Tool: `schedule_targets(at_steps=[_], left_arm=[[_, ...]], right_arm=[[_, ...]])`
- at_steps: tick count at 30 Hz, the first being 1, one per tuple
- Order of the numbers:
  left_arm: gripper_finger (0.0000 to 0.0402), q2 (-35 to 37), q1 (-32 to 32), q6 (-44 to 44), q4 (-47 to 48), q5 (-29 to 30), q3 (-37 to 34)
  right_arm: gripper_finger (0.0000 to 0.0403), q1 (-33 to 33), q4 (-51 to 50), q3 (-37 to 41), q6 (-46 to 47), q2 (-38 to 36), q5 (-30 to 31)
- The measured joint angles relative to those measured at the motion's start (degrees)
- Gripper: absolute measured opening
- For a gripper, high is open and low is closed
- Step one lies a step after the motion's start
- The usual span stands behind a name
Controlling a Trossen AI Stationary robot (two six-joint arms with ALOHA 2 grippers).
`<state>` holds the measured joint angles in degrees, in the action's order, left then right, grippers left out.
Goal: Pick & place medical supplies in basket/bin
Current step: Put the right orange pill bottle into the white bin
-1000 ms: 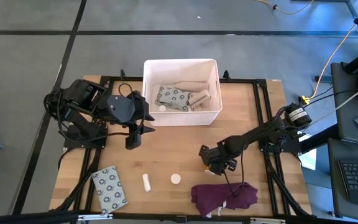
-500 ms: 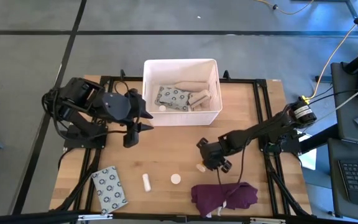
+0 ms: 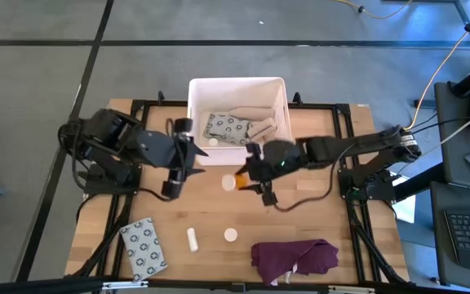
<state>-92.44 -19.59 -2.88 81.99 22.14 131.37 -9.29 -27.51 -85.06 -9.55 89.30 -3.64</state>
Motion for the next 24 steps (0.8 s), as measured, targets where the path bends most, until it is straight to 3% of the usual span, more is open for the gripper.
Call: schedule_targets(at_steps=[8,16,24], left_arm=[[0.0204,-4.17,0.20,-8.07,-1.28,-3.25,-0.01],[0.0242,-5.43,0.23,-9.87,-2.92,-2.14,-0.02],[0.0248,-5.45,2.16,-12.91,-5.37,-2.75,-0.02]], right_arm=[[0.0188,1.70,-0.10,-9.52,9.88,0.00,-7.14],[0.0186,1.63,0.35,-9.92,13.89,0.51,-7.62],[0.0191,1.61,0.40,-9.89,15.52,0.91,-7.61]])
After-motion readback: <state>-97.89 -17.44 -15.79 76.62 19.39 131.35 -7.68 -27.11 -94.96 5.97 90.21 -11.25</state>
